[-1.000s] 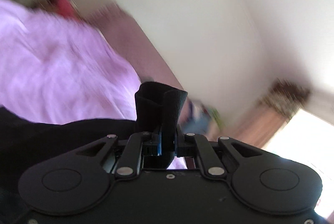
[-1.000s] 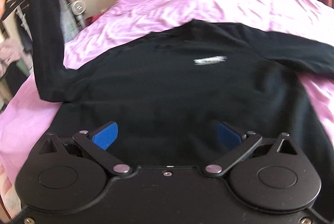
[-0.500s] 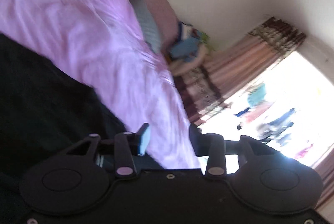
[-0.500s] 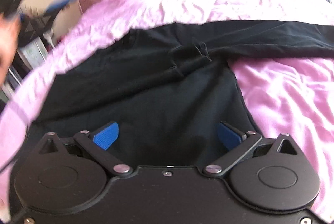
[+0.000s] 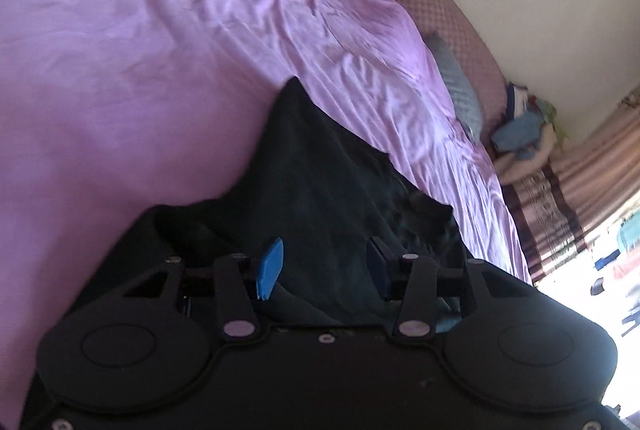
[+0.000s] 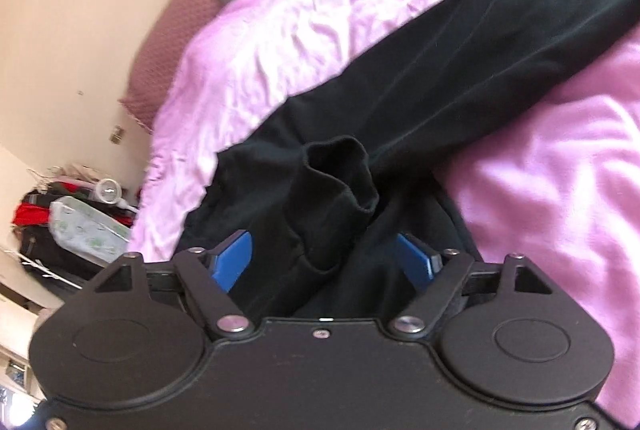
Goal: Fold small clothes
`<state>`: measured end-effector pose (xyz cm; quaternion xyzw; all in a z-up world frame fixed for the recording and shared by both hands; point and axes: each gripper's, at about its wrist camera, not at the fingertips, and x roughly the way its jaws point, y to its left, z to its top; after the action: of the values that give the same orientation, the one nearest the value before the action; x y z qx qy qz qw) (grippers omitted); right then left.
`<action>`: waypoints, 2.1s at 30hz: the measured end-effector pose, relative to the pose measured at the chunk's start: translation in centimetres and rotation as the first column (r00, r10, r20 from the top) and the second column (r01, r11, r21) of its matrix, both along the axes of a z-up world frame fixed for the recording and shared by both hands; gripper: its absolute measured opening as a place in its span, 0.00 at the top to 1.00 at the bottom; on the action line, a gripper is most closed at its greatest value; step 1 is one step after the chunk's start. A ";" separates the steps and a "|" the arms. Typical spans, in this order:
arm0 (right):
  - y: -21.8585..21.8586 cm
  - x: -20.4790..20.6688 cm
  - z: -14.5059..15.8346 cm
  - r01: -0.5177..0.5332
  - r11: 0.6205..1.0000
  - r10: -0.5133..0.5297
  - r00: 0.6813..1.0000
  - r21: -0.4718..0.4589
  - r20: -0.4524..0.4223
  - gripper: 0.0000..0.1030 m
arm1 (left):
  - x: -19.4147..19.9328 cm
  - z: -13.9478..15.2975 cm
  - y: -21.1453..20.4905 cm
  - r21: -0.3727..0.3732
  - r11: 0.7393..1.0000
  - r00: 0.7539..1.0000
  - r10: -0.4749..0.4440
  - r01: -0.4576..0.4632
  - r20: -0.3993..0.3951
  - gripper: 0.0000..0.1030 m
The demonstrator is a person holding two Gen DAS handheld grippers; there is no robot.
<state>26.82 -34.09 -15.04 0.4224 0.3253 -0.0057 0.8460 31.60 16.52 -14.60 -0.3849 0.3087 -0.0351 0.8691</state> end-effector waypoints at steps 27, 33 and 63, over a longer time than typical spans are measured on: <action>1.4 -3.3 4.5 0.001 0.980 0.032 0.986 -0.201 0.164 0.67 | -1.4 2.3 -4.8 0.145 0.984 0.994 -0.109 0.103 0.030 0.51; 2.2 2.5 1.5 -0.083 0.974 0.101 0.992 -0.209 0.078 0.66 | -0.8 0.0 -6.1 0.144 0.982 0.992 -0.118 0.124 -0.048 0.50; -32.2 -16.9 -0.5 0.636 0.771 -0.634 0.766 0.017 0.110 0.43 | 2.2 1.4 -33.3 0.066 0.840 0.842 -0.538 0.539 -0.028 0.39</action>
<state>9.93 -66.28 -15.54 0.4983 0.1166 -0.2715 0.8151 33.81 -16.82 -13.22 -0.2517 0.4090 -0.2650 0.8361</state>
